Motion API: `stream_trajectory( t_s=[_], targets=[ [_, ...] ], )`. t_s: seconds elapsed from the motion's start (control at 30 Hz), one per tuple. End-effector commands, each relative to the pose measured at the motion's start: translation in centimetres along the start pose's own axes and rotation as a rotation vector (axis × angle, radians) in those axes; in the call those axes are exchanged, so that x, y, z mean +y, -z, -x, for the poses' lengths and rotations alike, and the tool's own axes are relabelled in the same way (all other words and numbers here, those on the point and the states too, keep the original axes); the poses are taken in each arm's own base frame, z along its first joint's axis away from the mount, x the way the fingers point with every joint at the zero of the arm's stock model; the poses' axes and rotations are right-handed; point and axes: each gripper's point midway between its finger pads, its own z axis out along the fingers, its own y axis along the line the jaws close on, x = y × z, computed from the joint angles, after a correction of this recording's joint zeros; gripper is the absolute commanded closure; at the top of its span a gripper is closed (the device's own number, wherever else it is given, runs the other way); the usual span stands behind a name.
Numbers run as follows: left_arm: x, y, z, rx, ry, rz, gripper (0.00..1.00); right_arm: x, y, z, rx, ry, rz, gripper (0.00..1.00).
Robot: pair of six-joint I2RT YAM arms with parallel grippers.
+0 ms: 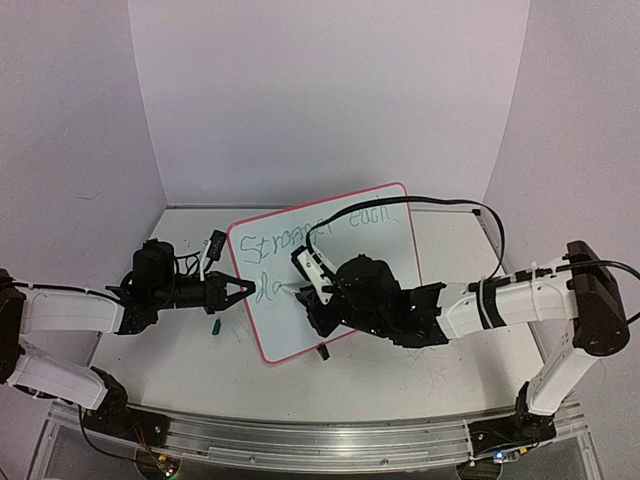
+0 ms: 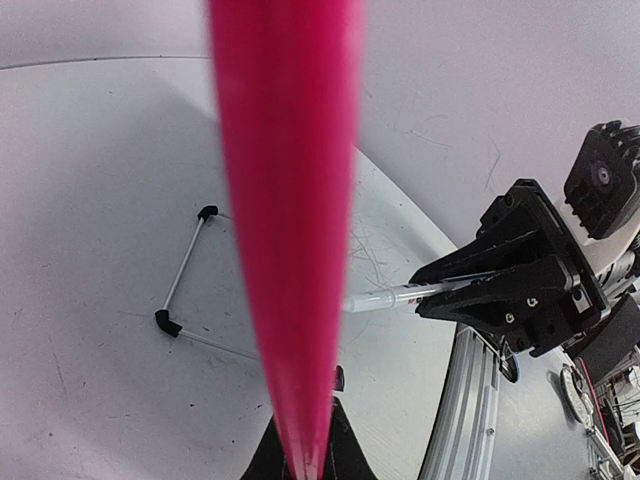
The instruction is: Write a sentence on the whiteboard
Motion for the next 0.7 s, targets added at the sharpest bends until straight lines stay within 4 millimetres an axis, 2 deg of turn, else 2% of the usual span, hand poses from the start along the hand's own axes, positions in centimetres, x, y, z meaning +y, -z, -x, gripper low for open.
stream_trajectory(
  t_s=[0.0, 0.13, 0.3, 0.43, 0.67],
  targets=[
    [0.5, 0.4, 0.8, -0.028, -0.077, 0.044, 1.0, -2.4, 0.0, 2.4, -0.055, -0.039, -0.082, 1.0],
    [0.5, 0.4, 0.7, -0.027, -0.079, 0.046, 1.0, -2.3, 0.2, 1.7, -0.043, -0.049, -0.071, 1.0],
    [0.6, 0.3, 0.7, -0.023, -0.078, 0.044, 1.0, -3.2, 0.6, 2.2, -0.057, -0.055, -0.118, 1.0],
    [0.5, 0.3, 0.9, -0.028, -0.08, 0.043, 1.0, -2.0, 0.3, 2.1, -0.047, -0.044, -0.062, 1.0],
    [0.5, 0.3, 0.9, -0.027, -0.078, 0.042, 1.0, -0.3, 0.0, -0.4, 0.021, -0.013, -0.004, 1.0]
  ],
)
